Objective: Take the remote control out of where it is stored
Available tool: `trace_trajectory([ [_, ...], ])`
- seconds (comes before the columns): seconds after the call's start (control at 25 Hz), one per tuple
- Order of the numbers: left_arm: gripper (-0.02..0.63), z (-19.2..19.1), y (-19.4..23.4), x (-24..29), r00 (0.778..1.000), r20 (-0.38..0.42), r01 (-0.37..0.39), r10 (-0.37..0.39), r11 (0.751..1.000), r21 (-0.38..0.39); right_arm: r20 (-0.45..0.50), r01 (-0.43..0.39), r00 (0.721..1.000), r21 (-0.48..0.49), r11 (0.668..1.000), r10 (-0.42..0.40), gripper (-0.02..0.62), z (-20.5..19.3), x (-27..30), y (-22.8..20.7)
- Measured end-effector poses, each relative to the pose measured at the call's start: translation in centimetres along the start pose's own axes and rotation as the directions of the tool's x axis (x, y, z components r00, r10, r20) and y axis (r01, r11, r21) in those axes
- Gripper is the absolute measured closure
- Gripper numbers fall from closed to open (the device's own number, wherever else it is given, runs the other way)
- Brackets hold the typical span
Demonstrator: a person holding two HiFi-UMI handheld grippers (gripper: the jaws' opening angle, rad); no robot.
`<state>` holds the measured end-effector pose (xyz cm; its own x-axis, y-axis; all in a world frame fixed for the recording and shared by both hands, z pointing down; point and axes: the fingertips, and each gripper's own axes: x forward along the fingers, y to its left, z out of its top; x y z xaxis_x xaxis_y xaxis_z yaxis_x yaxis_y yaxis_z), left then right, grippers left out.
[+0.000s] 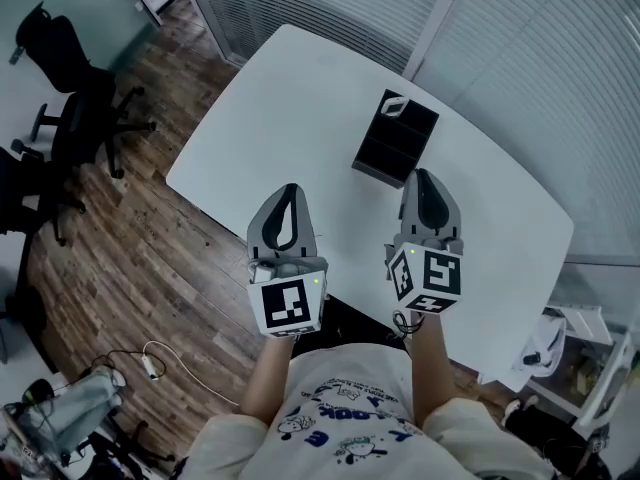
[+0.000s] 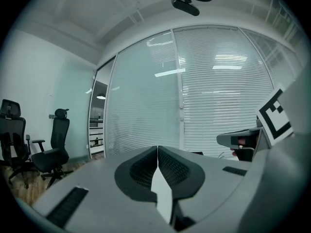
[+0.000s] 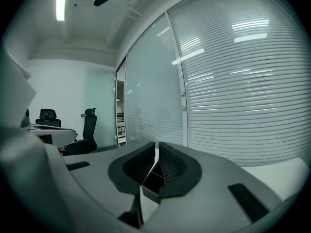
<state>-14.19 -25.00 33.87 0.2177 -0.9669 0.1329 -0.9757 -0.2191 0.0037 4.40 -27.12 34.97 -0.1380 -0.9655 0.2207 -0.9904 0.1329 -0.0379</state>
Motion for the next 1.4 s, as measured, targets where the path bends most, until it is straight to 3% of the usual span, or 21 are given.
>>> trace_trajectory([
  [0.36, 0.589, -1.9, -1.9, 5.4, 0.998, -0.049, 0.049, -0.049, 0.999, -0.008, -0.041, -0.107, 0.994, -0.041, 0.993, 0.106, 0.560, -0.6, 5.6, -2.3],
  [0.72, 0.589, -3.3, -4.2, 10.4, 0.994, -0.073, 0.081, -0.082, 0.997, -0.017, -0.116, -0.253, 0.963, -0.073, 0.965, 0.244, 0.542, -1.3, 11.2, -4.7],
  [0.8, 0.589, -3.5, -4.4, 11.0, 0.993, -0.085, 0.087, -0.088, 0.996, -0.006, -0.153, -0.312, 0.944, -0.113, 0.944, 0.293, 0.393, -1.4, 12.4, -4.5],
  [1.0, 0.589, -3.3, -5.1, 12.8, 0.993, -0.069, 0.094, -0.096, 0.995, -0.024, -0.223, -0.410, 0.904, -0.220, 0.885, 0.364, 0.393, -2.1, 14.8, -4.3],
  [1.2, 0.589, -4.1, -5.3, 14.1, 0.992, -0.085, 0.095, -0.097, 0.995, -0.025, -0.318, -0.476, 0.867, -0.296, 0.828, 0.384, 0.391, -3.6, 17.1, -5.2],
  [1.4, 0.589, -5.5, -5.2, 15.1, 0.990, -0.110, 0.088, -0.091, 0.995, -0.037, -0.411, -0.607, 0.783, -0.341, 0.718, 0.468, 0.391, -5.1, 18.1, -4.1],
])
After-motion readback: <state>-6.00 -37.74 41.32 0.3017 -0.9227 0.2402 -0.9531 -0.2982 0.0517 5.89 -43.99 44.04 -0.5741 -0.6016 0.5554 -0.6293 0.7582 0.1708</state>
